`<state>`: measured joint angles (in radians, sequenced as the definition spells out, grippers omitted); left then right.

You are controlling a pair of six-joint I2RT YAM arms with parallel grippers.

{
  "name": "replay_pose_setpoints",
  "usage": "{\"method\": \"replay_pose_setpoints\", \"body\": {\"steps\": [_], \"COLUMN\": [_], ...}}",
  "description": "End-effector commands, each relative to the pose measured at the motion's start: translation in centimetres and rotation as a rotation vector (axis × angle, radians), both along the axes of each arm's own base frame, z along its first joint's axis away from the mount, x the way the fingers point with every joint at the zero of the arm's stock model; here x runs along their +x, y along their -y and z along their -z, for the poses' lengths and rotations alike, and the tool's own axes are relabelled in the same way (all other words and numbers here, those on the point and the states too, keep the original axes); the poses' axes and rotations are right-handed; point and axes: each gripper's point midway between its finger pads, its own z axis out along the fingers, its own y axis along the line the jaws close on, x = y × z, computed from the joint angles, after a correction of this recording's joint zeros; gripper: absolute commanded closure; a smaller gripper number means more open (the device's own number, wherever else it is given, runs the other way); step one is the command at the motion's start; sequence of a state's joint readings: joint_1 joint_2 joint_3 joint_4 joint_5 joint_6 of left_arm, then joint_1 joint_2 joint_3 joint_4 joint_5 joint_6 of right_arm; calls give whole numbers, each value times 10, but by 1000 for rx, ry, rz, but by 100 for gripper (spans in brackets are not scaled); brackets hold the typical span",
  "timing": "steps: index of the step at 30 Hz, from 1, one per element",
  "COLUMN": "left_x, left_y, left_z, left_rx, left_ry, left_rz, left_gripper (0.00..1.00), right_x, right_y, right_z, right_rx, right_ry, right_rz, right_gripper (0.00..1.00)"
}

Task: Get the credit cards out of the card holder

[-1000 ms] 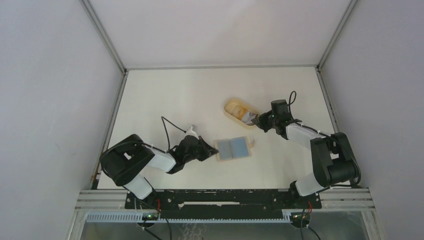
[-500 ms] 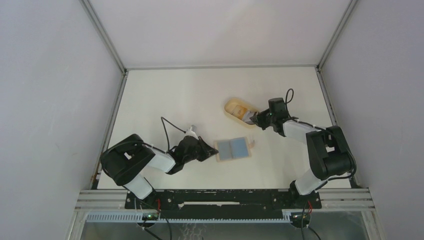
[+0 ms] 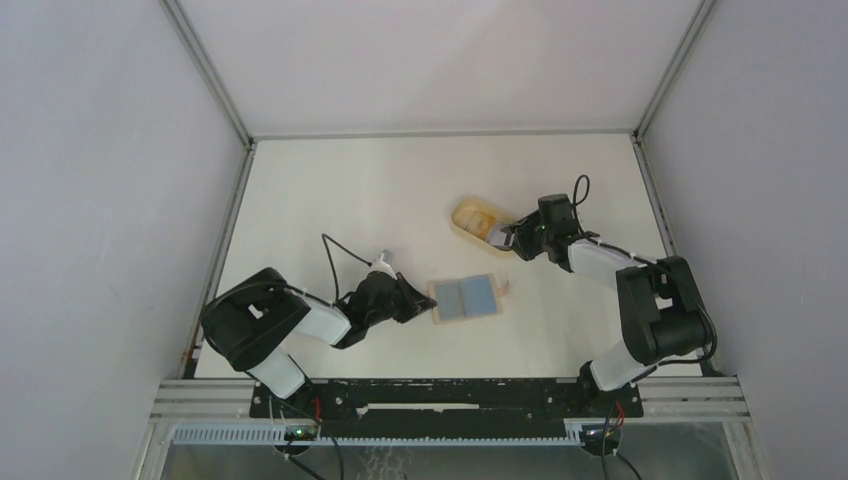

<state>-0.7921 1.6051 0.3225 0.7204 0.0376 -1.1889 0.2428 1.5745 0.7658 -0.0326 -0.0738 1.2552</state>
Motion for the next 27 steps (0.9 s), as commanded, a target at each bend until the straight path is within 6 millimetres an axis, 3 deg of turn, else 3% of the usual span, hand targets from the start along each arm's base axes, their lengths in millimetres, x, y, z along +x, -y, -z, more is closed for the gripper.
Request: {"method": "replay_pose_setpoints", "body": {"steps": [1, 5, 9, 16, 18, 22, 27], "left_x": [-20, -15, -15, -4, 0, 5, 7], "left_y": [-27, -27, -29, -30, -29, -26, -23], "left_z": [39, 31, 26, 6, -2, -17, -40], "left_rx": [139, 152, 175, 215, 221, 231, 226], "left_ry": [-90, -60, -48, 7, 23, 49, 77], "left_rz": [8, 8, 16, 9, 10, 13, 21], "left_gripper": [100, 100, 100, 100, 100, 100, 100], "right_x": [5, -2, -7, -15, -19, -39, -73], "right_y": [13, 19, 27, 21, 4, -59, -118], "right_z": [-27, -34, -46, -89, -102, -123, -118], "right_rx": [-54, -72, -105, -197, -216, -207, -169], "right_ry": [46, 29, 51, 207, 280, 477, 583], "right_rz": [28, 37, 57, -29, -130, -514, -795], "right_gripper": [39, 27, 25, 24, 24, 25, 26]}}
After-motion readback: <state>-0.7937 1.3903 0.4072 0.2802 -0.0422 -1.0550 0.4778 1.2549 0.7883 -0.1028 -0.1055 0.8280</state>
